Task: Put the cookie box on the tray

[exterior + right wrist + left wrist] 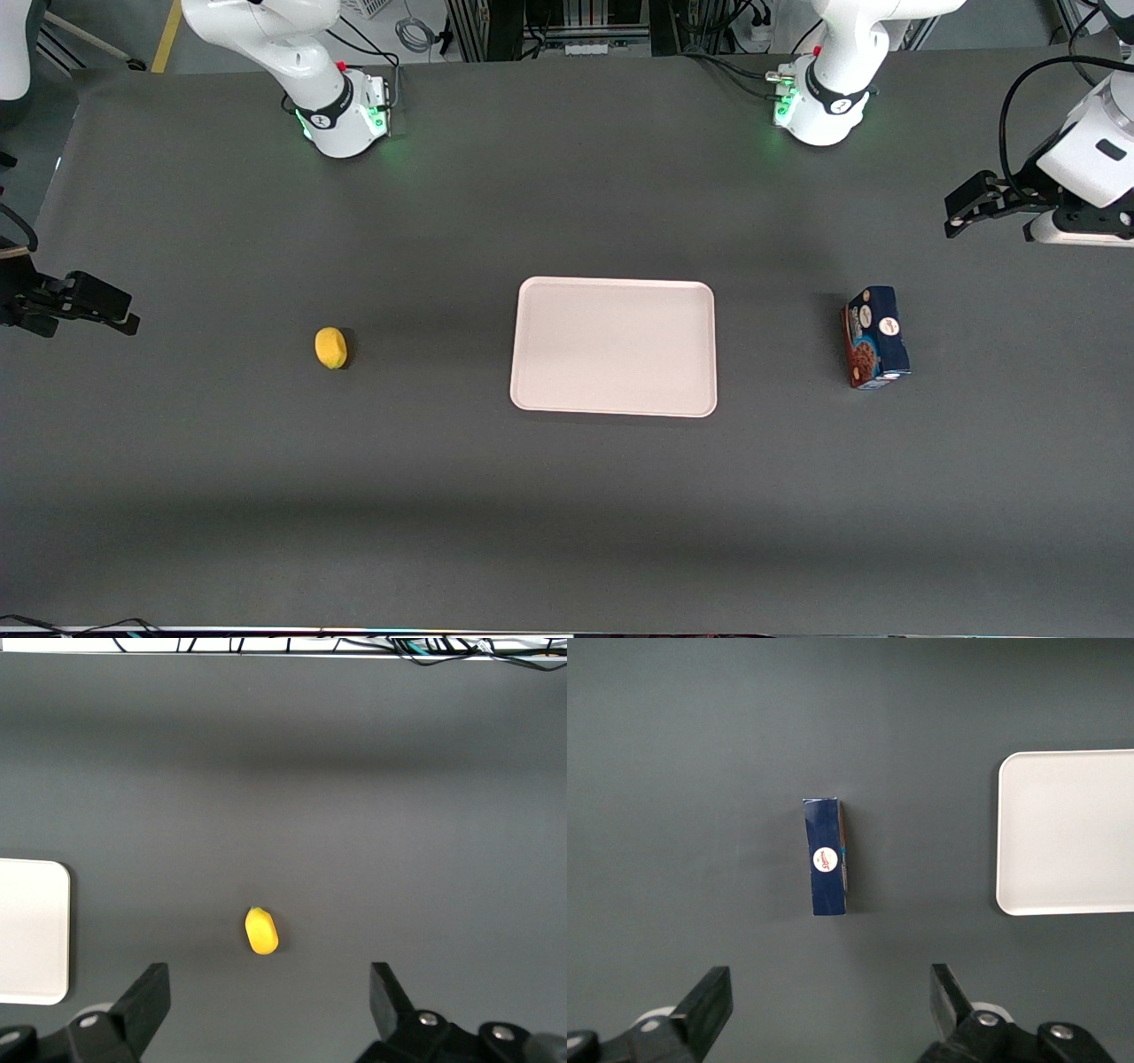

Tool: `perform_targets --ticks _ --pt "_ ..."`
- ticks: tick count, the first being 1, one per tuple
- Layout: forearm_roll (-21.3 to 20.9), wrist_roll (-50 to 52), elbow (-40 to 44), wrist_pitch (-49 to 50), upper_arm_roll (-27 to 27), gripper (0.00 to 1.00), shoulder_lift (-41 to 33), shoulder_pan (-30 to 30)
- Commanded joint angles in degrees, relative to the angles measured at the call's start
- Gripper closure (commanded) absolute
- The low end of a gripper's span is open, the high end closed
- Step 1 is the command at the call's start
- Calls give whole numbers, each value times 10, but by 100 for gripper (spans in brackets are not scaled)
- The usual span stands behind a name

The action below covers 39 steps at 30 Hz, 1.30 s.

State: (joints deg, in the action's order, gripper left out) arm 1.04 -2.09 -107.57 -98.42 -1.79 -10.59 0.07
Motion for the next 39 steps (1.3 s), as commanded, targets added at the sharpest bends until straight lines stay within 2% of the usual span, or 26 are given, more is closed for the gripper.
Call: perform_targets --ticks 1,19,32,39 --pt "-6 6 -4 9 -1 0 -9 -1" --pt "-16 6 -13 -15 2 1 11 -2" --pt "-16 5 -108 -137 17 1 23 -8" --pt "-16 9 -184 -241 17 2 37 -8"
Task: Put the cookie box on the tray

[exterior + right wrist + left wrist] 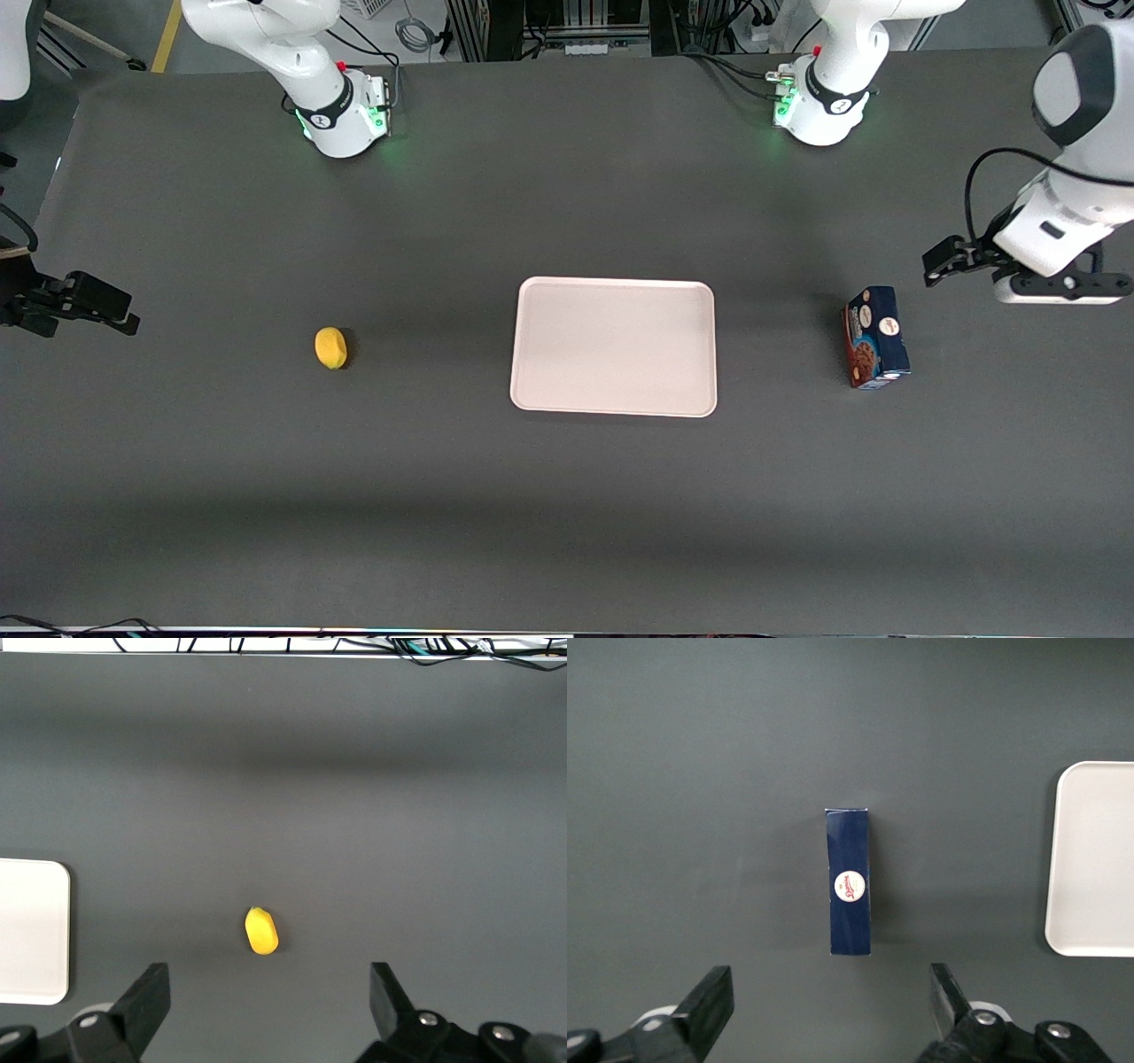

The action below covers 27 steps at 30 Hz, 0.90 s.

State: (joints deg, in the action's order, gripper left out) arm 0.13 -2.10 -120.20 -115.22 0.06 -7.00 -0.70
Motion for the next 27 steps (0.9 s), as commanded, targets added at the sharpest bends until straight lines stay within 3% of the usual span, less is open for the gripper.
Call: perform_targets --ticks 1,27 --pt "-7 10 -67 -94 -1 2 8 1" --pt "10 33 -120 -240 0 1 126 3"
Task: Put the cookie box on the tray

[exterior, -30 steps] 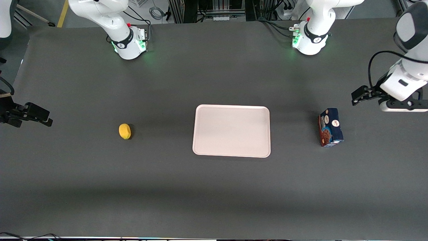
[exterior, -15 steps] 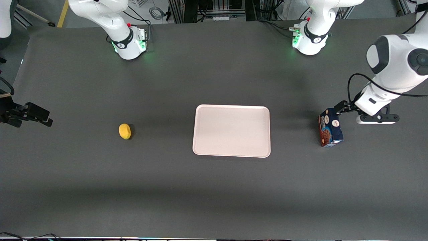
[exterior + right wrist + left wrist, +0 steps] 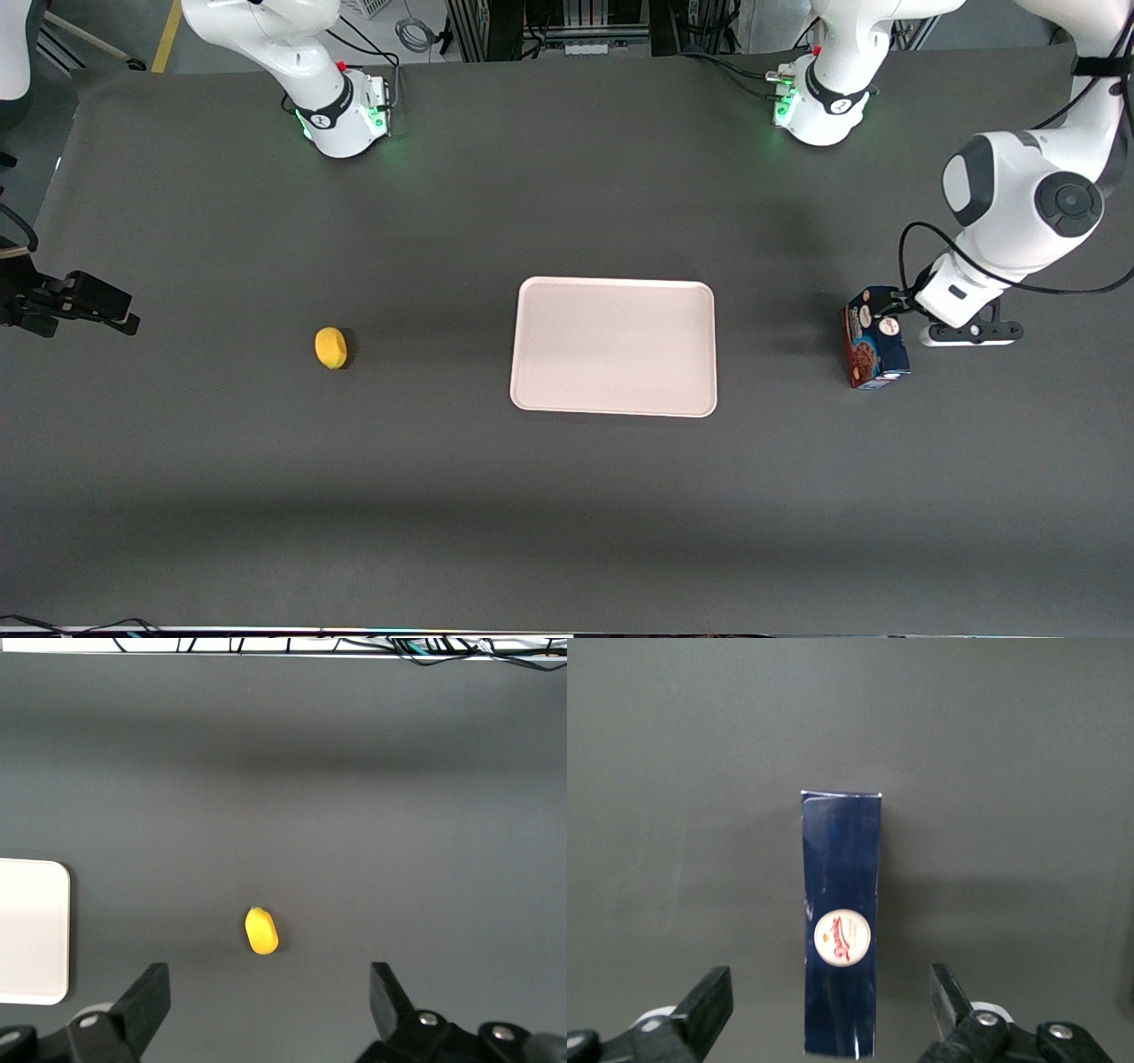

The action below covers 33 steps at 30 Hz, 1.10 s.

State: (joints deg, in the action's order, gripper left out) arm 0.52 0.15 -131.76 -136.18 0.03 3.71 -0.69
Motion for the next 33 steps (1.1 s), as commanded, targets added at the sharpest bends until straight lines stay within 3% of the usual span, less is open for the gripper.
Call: perform_targets --ticks 1,25,33 --pt "10 11 -5 -37 1 1 24 3" --pt "23 11 -27 -121 1 3 99 6" --pt "22 12 -20 -110 -1 23 99 8"
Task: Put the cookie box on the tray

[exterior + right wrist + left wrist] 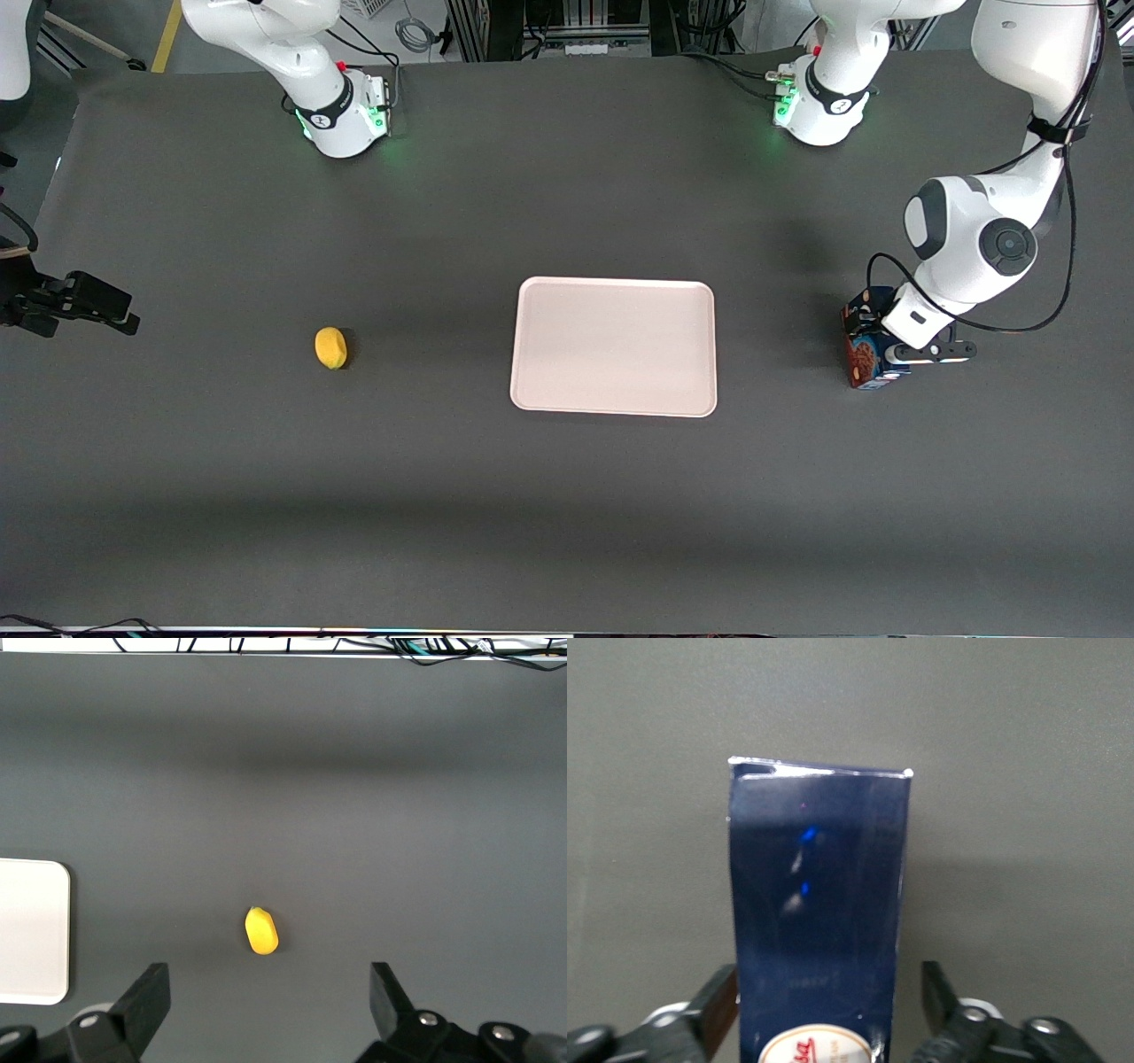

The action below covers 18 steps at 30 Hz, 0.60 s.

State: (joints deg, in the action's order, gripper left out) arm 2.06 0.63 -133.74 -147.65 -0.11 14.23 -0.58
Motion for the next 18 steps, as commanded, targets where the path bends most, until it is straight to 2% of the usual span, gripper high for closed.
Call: perform_targets --ticks 1,5,8,13,18 --pt "8 7 0 4 0 24 -6 7" --pt "8 7 1 5 0 31 -7 7" --pt "7 7 8 7 2 46 -8 7" --pt "7 5 24 32 2 63 -8 7" --pt "7 4 36 60 2 68 -9 6"
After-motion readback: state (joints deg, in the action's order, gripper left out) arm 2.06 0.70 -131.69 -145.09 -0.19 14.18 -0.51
